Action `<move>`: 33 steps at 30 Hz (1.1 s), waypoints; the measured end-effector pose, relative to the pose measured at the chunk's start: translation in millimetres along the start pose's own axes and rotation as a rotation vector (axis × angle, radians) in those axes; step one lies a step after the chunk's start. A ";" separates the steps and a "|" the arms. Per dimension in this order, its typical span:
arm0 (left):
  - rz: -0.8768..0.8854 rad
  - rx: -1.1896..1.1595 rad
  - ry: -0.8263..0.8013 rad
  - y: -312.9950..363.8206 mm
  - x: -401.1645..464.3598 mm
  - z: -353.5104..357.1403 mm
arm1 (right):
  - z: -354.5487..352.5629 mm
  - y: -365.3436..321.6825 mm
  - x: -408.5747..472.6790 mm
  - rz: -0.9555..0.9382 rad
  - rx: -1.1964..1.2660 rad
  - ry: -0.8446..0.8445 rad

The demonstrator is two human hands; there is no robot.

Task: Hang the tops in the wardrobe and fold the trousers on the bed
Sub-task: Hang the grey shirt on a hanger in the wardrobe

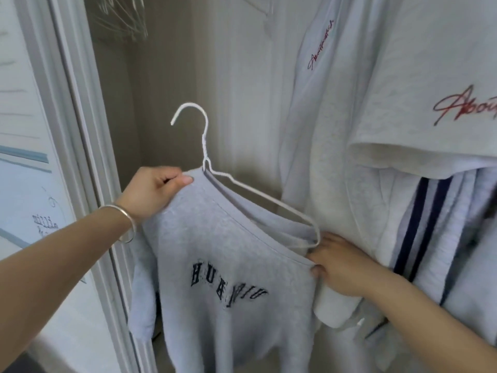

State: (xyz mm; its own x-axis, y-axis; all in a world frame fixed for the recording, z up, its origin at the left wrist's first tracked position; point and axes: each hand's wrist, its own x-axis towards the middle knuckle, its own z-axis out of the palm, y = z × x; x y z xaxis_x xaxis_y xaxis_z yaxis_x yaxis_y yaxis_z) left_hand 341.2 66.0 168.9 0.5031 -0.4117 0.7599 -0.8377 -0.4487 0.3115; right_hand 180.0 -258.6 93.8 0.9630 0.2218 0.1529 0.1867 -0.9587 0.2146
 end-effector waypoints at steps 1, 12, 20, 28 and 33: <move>0.077 0.081 -0.027 -5.9 -2.8 1.3 | -4.9 7.3 -2.8 0.007 -0.017 -0.042; 0.177 -0.036 -0.134 59.1 -29.4 60.6 | -65.9 -34.1 7.9 0.160 0.893 0.243; 0.189 -0.109 -0.107 54.5 -61.2 43.9 | -69.0 -35.3 -42.5 0.189 1.090 0.443; -0.141 -0.205 -0.025 37.4 -125.6 14.6 | -58.1 -25.1 -44.3 0.290 0.715 0.488; -0.082 -0.041 -0.185 50.7 -153.4 13.3 | -55.4 -63.6 -25.3 0.168 0.692 0.363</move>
State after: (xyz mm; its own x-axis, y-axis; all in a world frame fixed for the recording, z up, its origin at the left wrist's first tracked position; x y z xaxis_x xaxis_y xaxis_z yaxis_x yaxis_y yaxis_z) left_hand 224.4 95.9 60.5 0.5971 -0.5158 0.6143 -0.7985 -0.4555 0.3936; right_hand 133.0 -193.4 129.6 0.8878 -0.0057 0.4602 0.2373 -0.8510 -0.4684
